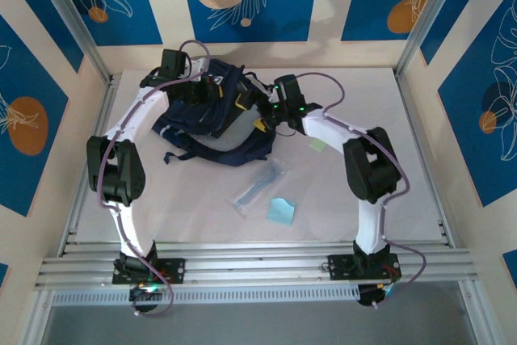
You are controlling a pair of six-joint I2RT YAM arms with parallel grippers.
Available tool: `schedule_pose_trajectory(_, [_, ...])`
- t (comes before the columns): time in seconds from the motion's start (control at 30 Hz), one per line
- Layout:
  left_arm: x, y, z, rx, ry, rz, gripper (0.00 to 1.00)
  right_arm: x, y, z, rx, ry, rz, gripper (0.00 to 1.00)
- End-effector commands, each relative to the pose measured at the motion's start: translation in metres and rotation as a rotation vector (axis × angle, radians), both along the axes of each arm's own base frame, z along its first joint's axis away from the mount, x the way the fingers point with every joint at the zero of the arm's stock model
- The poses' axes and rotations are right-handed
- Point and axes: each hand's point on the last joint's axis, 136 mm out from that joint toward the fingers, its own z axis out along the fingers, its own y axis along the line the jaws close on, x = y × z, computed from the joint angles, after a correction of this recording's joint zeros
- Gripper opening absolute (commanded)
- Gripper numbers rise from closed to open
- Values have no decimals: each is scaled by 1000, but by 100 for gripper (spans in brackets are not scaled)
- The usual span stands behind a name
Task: Pack the student bag
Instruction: Place the glasses case in the student bag, then pick up the loose stationery at the center of the table.
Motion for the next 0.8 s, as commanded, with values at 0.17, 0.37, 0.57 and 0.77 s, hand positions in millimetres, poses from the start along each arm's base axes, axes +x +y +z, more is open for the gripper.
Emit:
schedule_pose_trajectory(0.17, [7,5,28,-46,-98,10,0,-78,-68,-49,-368,147,95,100])
schedule_pose_trajectory(0.37, [5,8,20,-26,-85,22,0,-110,-100,-86,-535,221,89,88])
schedule_pose_trajectory(0.57, [1,9,8,-23,-62,24,0,-124,-104,-120,-725,266,103,90])
schedule_pose_trajectory(0.77, [-3,10,5,-20,-50,25,0,-130,-103,-150,-744,323,113,89])
